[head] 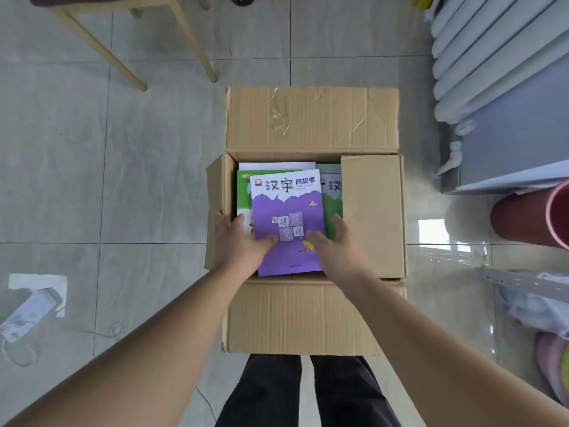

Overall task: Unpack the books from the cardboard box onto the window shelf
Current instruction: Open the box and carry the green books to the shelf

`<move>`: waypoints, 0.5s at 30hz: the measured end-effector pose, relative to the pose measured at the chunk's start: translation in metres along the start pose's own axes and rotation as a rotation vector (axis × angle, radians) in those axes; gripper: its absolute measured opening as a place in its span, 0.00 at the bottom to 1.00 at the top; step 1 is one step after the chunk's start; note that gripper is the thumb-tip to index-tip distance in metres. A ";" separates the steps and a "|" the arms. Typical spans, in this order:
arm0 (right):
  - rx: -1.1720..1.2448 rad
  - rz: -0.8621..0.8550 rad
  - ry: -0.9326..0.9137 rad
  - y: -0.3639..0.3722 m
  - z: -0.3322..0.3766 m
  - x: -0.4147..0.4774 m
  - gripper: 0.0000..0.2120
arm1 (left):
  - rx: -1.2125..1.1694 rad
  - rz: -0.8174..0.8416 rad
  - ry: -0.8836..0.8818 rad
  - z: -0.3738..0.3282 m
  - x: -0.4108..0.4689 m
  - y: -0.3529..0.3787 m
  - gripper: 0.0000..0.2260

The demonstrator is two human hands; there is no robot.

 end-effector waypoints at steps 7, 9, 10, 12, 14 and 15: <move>-0.232 -0.176 -0.105 -0.032 -0.015 -0.047 0.42 | 0.057 -0.005 0.054 -0.001 -0.012 -0.001 0.24; -0.276 -0.288 -0.040 -0.063 -0.026 -0.045 0.41 | 0.085 -0.008 0.083 -0.004 -0.020 0.000 0.19; -0.300 -0.327 0.000 -0.079 -0.033 -0.042 0.41 | 0.104 -0.013 0.096 -0.005 -0.023 0.001 0.18; -0.361 -0.343 0.085 -0.102 -0.049 -0.034 0.41 | 0.128 -0.039 0.125 -0.007 -0.028 0.001 0.16; -0.378 -0.269 0.142 -0.111 -0.063 -0.023 0.40 | 0.081 -0.042 0.172 -0.010 -0.030 0.003 0.16; -0.369 -0.222 0.154 -0.113 -0.068 -0.018 0.38 | 0.038 -0.026 0.185 -0.012 -0.029 0.004 0.16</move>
Point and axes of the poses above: each hand's wrist, its own x-axis towards the middle knuckle, its own y-axis out of the palm, z = x × y, the point moved 6 cm from there along x, towards the middle knuckle, and after that the axes turned 5 degrees about z, right-handed, at the moved point
